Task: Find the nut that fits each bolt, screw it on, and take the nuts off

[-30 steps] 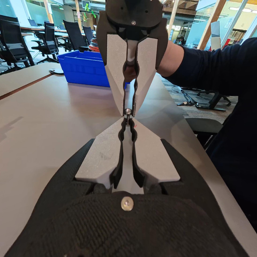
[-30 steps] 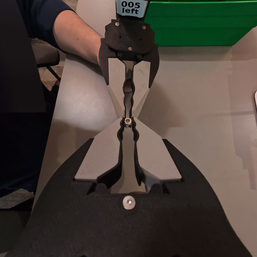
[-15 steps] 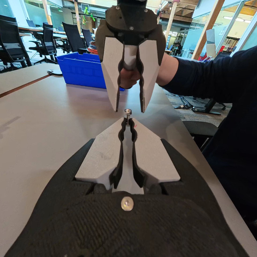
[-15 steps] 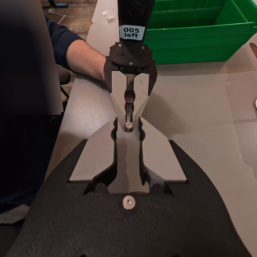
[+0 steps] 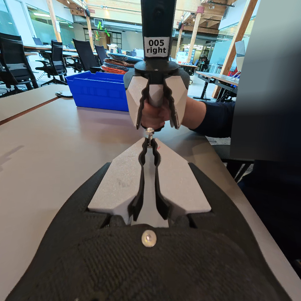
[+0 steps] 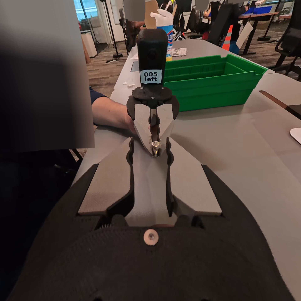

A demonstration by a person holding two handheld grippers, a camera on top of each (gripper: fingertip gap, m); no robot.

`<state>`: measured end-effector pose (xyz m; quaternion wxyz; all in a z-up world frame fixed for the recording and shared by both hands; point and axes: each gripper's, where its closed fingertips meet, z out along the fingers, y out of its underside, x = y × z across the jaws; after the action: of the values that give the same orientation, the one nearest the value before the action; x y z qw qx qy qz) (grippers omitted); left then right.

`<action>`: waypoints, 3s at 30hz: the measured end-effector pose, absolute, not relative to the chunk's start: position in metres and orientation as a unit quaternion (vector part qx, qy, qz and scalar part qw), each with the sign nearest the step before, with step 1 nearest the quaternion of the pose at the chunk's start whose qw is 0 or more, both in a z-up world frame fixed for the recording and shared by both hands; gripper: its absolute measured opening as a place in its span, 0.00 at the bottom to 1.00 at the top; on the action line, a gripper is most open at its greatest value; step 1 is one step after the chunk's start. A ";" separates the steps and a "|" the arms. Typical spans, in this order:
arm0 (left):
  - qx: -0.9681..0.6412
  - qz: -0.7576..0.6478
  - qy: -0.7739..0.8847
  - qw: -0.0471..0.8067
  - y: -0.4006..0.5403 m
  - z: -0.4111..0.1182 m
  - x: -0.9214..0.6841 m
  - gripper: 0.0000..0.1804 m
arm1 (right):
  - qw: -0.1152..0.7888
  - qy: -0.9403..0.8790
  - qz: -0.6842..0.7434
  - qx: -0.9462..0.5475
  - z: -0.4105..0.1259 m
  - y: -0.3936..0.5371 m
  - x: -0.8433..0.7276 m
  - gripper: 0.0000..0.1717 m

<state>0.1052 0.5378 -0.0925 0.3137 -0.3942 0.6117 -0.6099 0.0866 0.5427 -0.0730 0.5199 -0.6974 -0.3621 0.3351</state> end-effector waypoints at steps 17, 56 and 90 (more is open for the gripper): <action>-0.413 -0.605 0.596 0.329 0.548 -0.090 0.107 0.02 | 0.522 -0.355 0.334 -0.700 -0.078 0.544 0.086 0.22; -0.429 -0.610 0.580 0.327 0.555 -0.087 0.107 0.02 | 0.563 -0.321 0.325 -0.689 -0.066 0.561 0.087 0.22; -0.473 -0.600 0.534 0.363 0.588 -0.076 0.104 0.02 | 0.566 -0.329 0.327 -0.681 -0.060 0.558 0.082 0.25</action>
<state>0.1041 0.5877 -0.0764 0.3626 -0.4727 0.5339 -0.6000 0.0823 0.5579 -0.0596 0.5663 -0.6814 -0.3291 0.3266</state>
